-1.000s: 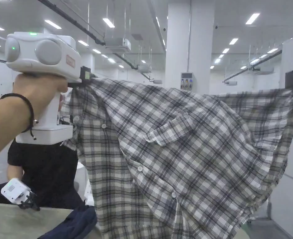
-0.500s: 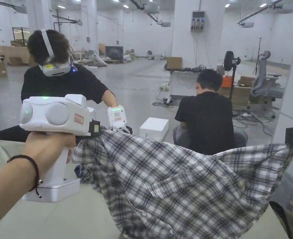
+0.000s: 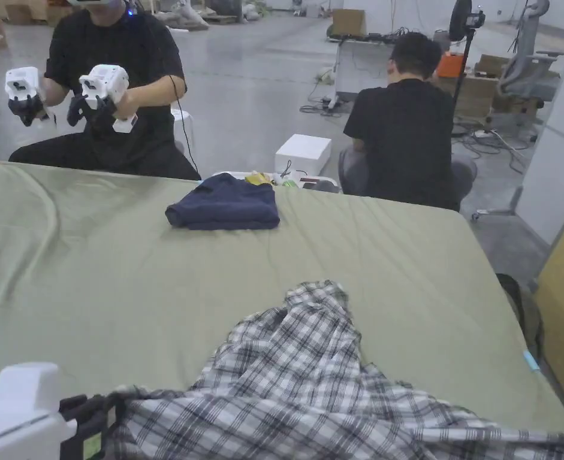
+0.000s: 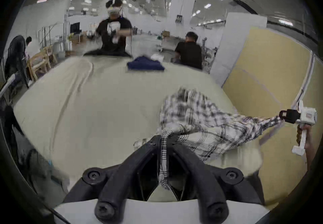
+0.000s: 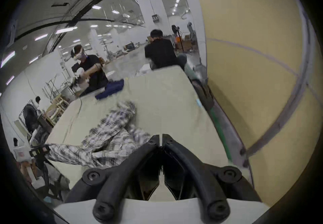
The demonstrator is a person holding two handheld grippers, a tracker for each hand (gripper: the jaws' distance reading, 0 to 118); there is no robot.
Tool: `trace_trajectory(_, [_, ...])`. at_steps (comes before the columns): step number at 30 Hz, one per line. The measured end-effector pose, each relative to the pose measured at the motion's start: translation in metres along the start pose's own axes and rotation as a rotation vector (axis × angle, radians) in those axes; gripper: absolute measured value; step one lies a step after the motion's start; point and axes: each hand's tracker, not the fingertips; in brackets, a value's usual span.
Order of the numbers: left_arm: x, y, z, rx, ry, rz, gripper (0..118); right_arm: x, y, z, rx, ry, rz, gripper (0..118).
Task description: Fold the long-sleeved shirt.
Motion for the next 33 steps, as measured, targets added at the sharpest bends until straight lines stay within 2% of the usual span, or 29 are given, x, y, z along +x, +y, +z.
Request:
trace_trajectory(2, [-0.013, -0.044, -0.007, -0.108, 0.004, 0.043, 3, 0.008, -0.052, 0.002, -0.095, -0.031, 0.006, 0])
trace_trajectory(5, [-0.026, -0.092, -0.042, -0.283, 0.076, 0.060, 3, 0.020, -0.116, -0.023, -0.276, -0.087, -0.054, 0])
trace_trajectory(8, [-0.028, -0.110, -0.060, -0.336, 0.093, 0.071, 3, 0.038, -0.153, -0.048, -0.359, -0.156, -0.016, 0])
trace_trajectory(9, [-0.026, -0.110, -0.060, -0.325, 0.081, 0.077, 4, 0.040, -0.157, -0.050, -0.346, -0.140, -0.021, 0])
trace_trajectory(11, [-0.024, -0.107, -0.059, -0.301, 0.090, 0.081, 27, 0.040, -0.156, -0.045, -0.330, -0.144, -0.025, 2])
trace_trajectory(12, [-0.025, -0.104, -0.058, -0.294, 0.094, 0.083, 62, 0.041, -0.152, -0.041, -0.320, -0.138, -0.027, 13])
trace_trajectory(13, [-0.025, -0.101, -0.055, -0.288, 0.108, 0.090, 84, 0.039, -0.146, -0.038, -0.313, -0.146, -0.012, 30])
trace_trajectory(14, [-0.025, -0.096, -0.051, -0.284, 0.144, 0.105, 96, 0.035, -0.138, -0.033, -0.299, -0.173, 0.021, 49])
trace_trajectory(15, [-0.024, -0.090, -0.046, -0.269, 0.172, 0.118, 96, 0.032, -0.131, -0.027, -0.270, -0.199, 0.048, 61])
trace_trajectory(16, [-0.020, -0.084, -0.038, -0.245, 0.170, 0.119, 96, 0.025, -0.123, -0.017, -0.218, -0.211, 0.066, 65])
trace_trajectory(19, [0.007, -0.068, -0.018, -0.139, 0.072, 0.095, 96, 0.005, -0.100, 0.000, -0.126, -0.118, 0.045, 69])
trace_trajectory(21, [0.031, -0.063, -0.016, -0.122, 0.022, 0.088, 95, -0.019, -0.091, 0.008, -0.093, -0.051, 0.031, 69])
trace_trajectory(22, [0.043, -0.061, -0.018, -0.127, -0.009, 0.080, 90, -0.030, -0.089, 0.008, -0.090, -0.018, 0.034, 69])
trace_trajectory(23, [0.054, -0.061, -0.020, -0.137, -0.046, 0.071, 78, -0.041, -0.089, 0.007, -0.098, 0.017, 0.038, 67])
trace_trajectory(24, [0.062, -0.062, -0.022, -0.140, -0.069, 0.061, 42, -0.052, -0.091, 0.006, -0.105, 0.049, 0.036, 50])
trace_trajectory(25, [0.072, -0.065, -0.024, -0.144, -0.087, 0.049, 9, -0.060, -0.094, 0.005, -0.106, 0.098, 0.028, 17])
trace_trajectory(26, [0.081, -0.067, -0.027, -0.152, -0.083, 0.035, 0, -0.067, -0.097, 0.003, -0.118, 0.150, 0.034, 0])
trace_trajectory(27, [0.085, -0.067, -0.027, -0.151, -0.082, 0.031, 0, -0.069, -0.100, 0.005, -0.081, 0.150, 0.028, 0])
trace_trajectory(29, [0.094, -0.070, -0.030, -0.179, -0.125, -0.007, 0, -0.078, -0.112, 0.006, -0.153, 0.170, 0.075, 0])
trace_trajectory(33, [0.099, -0.069, -0.034, -0.188, -0.121, -0.022, 0, -0.083, -0.126, 0.003, -0.173, 0.157, 0.118, 0])
